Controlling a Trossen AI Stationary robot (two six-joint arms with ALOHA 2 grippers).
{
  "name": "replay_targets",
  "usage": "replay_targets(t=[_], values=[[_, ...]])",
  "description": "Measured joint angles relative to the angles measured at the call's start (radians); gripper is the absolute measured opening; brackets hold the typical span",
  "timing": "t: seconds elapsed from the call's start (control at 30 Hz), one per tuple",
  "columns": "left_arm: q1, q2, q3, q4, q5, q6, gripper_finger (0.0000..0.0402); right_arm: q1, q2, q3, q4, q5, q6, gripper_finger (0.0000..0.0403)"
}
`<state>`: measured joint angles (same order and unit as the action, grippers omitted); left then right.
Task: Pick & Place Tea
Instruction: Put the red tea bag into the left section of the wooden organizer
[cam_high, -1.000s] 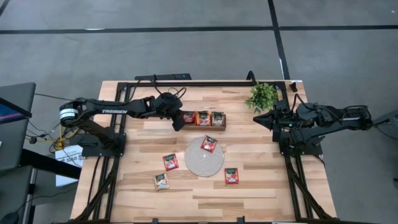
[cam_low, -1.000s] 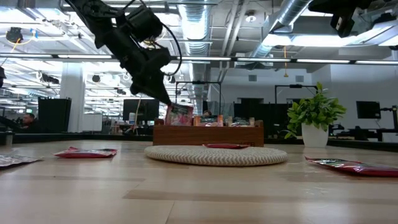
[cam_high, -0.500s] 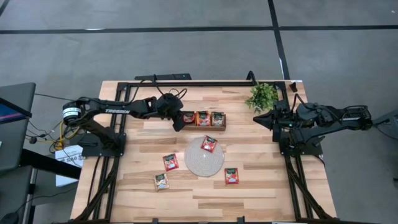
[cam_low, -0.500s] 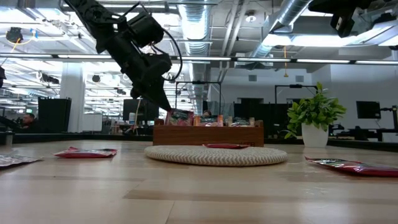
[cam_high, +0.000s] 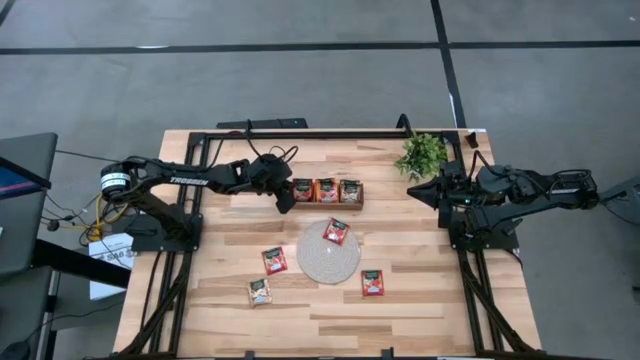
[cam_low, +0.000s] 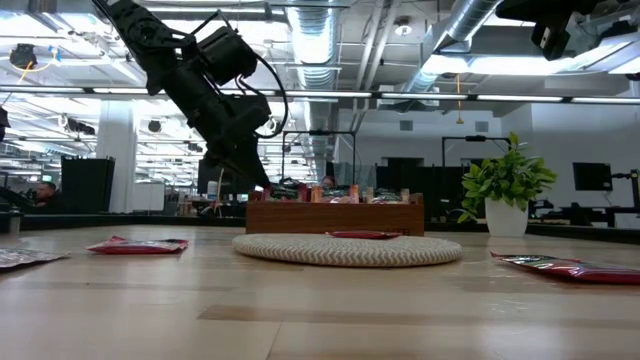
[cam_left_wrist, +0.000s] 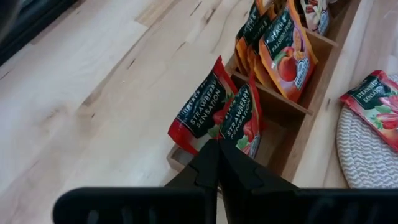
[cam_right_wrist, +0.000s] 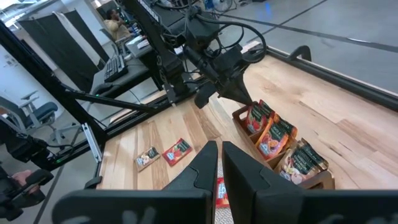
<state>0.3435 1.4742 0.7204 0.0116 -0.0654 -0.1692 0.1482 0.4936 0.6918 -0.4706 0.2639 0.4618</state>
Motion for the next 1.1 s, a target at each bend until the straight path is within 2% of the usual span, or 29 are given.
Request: replay_targets(t=[0.8,0.93,1.1], values=[[0.000,0.000,0.000,-0.001,-0.011,0.003,0.0002,0.000,0.000,0.000,0.000,0.000,0.000,0.0017],[0.000,0.000,0.000,-0.001,-0.016,0.004,0.0019,0.000,0.000,0.000,0.000,0.000,0.000,0.0017],[0.000,0.000,0.000,-0.001,-0.016,0.004,0.0060,0.000,0.000,0.000,0.000,0.000,0.000,0.0017]])
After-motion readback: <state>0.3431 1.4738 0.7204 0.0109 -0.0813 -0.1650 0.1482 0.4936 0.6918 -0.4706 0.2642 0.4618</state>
